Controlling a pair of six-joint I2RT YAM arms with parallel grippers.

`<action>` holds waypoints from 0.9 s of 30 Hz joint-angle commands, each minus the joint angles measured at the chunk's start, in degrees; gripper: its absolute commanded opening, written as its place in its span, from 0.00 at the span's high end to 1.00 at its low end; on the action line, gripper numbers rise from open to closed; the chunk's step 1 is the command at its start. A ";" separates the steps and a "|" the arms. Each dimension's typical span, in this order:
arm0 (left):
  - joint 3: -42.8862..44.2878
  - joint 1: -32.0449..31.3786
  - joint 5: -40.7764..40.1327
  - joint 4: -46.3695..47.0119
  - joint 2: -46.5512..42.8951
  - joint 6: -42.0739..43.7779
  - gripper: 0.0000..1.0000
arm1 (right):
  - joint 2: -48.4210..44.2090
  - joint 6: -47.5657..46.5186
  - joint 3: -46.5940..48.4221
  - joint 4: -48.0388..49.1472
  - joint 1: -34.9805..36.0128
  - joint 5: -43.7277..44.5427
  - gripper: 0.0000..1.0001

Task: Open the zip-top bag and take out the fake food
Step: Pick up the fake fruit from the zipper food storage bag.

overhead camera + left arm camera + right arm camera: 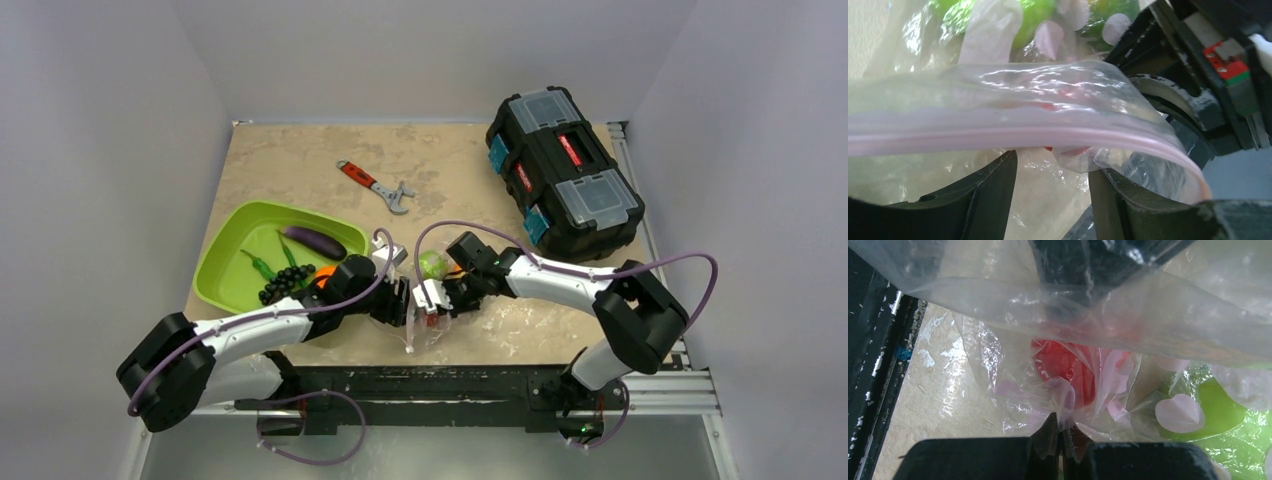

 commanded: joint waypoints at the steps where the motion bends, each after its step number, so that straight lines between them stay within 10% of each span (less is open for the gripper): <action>1: 2.95 -0.55 4.75 1.92 -0.71 10.30 0.46 | -2.32 -3.61 1.34 -1.39 0.37 -3.25 1.00; 27: -11.26 -9.62 3.14 18.66 -10.70 33.20 0.32 | -8.02 -24.27 -2.73 -12.41 -0.02 -6.45 1.00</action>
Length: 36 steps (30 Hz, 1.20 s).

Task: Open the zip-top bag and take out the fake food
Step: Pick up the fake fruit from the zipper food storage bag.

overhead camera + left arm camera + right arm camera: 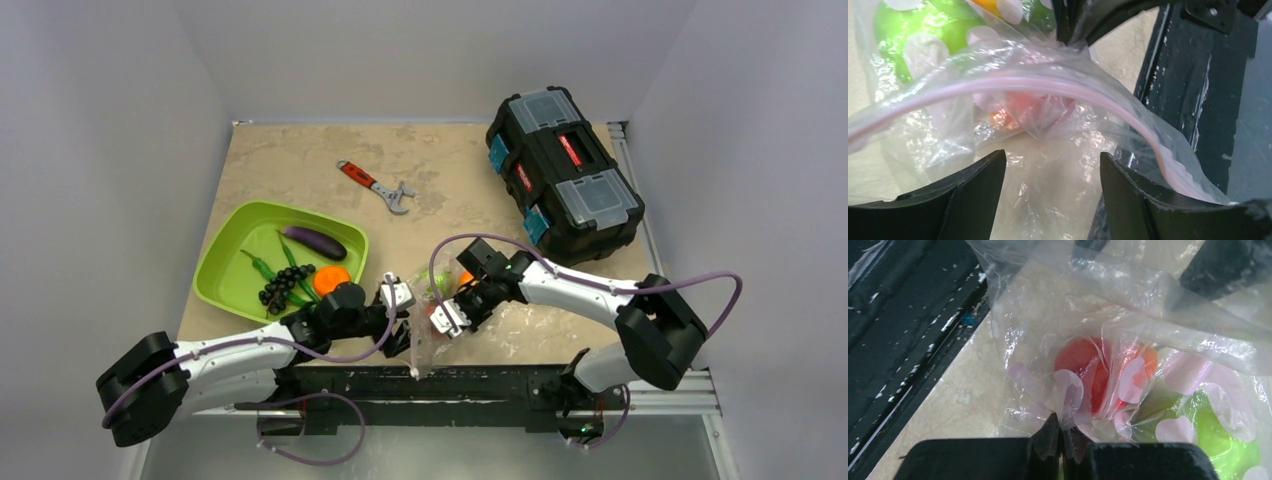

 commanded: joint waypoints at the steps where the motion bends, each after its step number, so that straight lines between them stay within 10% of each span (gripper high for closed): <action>1: -3.81 -3.60 -1.12 11.94 -0.46 8.78 0.32 | -2.83 -6.55 -1.06 -3.57 -0.17 -1.90 1.00; 36: 2.53 -11.79 -6.85 29.55 24.02 32.75 0.33 | -2.22 -7.03 -0.94 -4.02 -0.31 -5.45 1.00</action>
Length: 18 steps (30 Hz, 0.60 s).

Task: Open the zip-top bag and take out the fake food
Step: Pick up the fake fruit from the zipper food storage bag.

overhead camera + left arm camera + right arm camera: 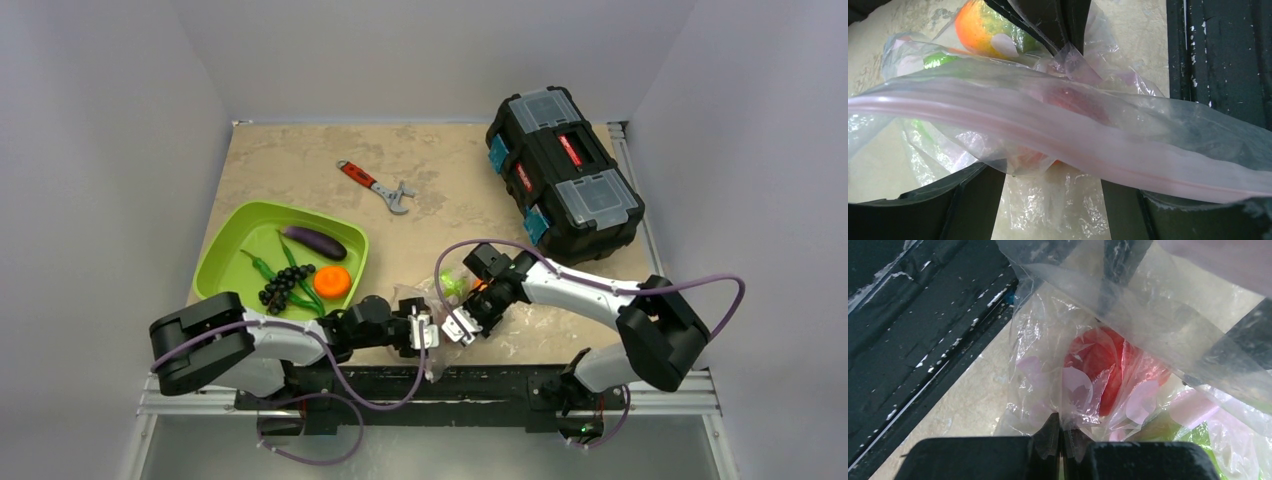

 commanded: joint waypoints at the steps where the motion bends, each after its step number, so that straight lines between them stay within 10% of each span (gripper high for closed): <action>1: 3.93 -1.07 1.31 7.14 6.03 0.82 0.33 | -0.46 2.00 0.78 2.39 0.96 -4.40 1.00; 18: -2.66 -1.16 0.88 30.44 15.17 -5.05 0.37 | 1.09 12.92 4.43 3.56 -5.77 -10.39 0.85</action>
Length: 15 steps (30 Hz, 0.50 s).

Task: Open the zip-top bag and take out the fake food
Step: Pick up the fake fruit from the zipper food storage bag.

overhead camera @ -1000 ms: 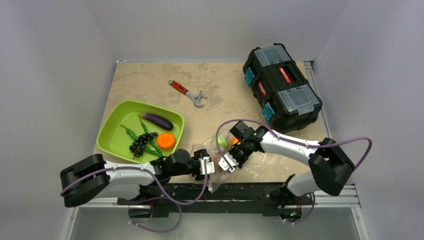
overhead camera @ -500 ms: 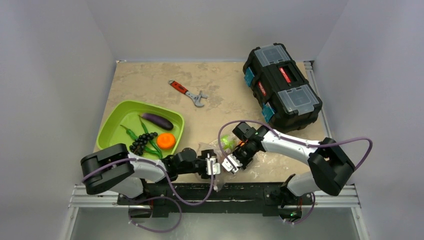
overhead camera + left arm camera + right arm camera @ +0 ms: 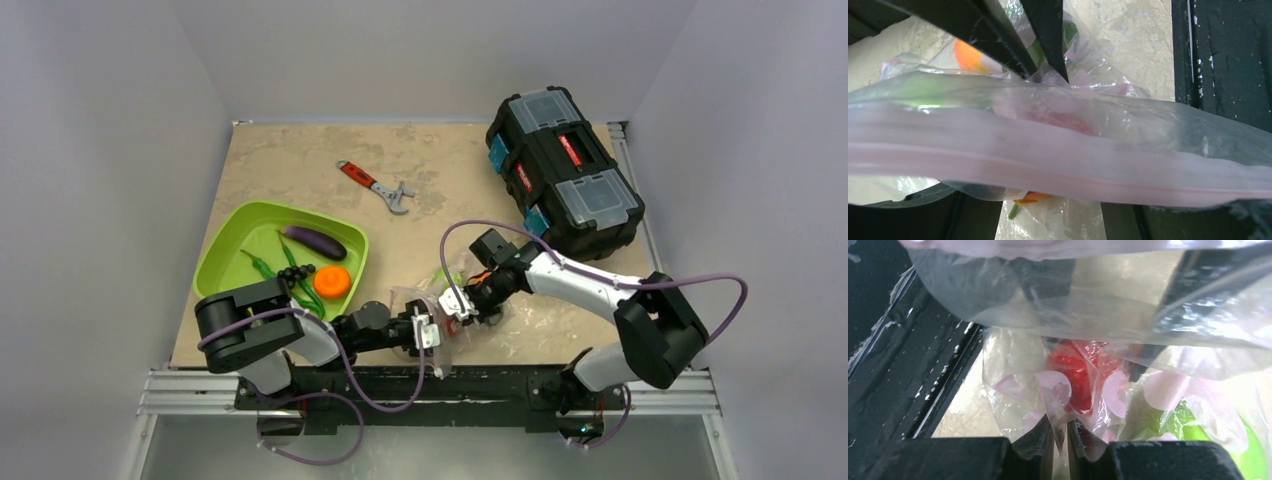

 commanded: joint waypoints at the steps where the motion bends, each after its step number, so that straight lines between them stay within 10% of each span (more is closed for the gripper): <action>1: -0.47 -0.55 0.13 6.17 -0.09 -1.15 0.37 | 0.41 4.05 3.31 3.14 -1.56 -5.14 0.81; 8: 0.27 -0.55 -1.05 2.01 -0.98 0.64 0.34 | 2.70 12.56 5.71 4.01 -2.62 -5.31 0.68; 15: 3.43 -0.55 -3.23 -1.32 0.67 1.60 0.31 | 9.13 22.22 9.61 4.79 -2.48 -3.07 0.88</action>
